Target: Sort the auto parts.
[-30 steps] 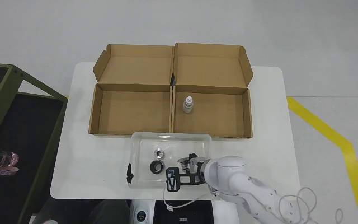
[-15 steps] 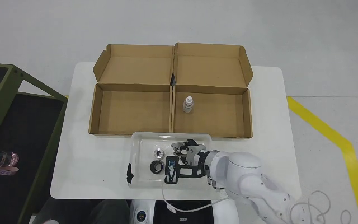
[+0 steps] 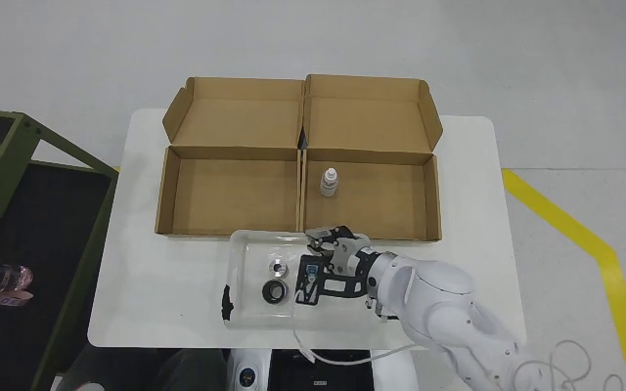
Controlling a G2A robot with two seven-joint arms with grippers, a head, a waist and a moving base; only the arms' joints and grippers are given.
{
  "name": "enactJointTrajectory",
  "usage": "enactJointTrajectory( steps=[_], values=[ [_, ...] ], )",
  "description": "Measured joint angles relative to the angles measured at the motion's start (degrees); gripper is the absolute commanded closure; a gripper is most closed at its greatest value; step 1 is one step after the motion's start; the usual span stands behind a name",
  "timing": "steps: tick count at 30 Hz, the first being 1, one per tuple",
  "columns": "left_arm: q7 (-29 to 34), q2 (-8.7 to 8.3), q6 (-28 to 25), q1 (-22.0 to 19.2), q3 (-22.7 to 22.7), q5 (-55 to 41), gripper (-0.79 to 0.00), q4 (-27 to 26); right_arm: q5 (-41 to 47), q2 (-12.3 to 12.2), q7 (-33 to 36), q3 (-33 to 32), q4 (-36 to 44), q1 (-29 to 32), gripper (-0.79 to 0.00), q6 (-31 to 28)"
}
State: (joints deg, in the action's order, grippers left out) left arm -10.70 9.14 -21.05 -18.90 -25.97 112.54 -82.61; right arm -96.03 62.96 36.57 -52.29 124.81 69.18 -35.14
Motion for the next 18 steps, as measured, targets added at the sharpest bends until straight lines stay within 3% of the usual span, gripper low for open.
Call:
enactJointTrajectory(
  steps=[18],
  values=[
    [0.0, 0.0, 0.0, 0.0, 0.0, 0.0, -0.785, 0.0, 4.64, -0.04, -1.63, -7.59, -4.73, -1.01, 0.0, 1.85]
  ],
)
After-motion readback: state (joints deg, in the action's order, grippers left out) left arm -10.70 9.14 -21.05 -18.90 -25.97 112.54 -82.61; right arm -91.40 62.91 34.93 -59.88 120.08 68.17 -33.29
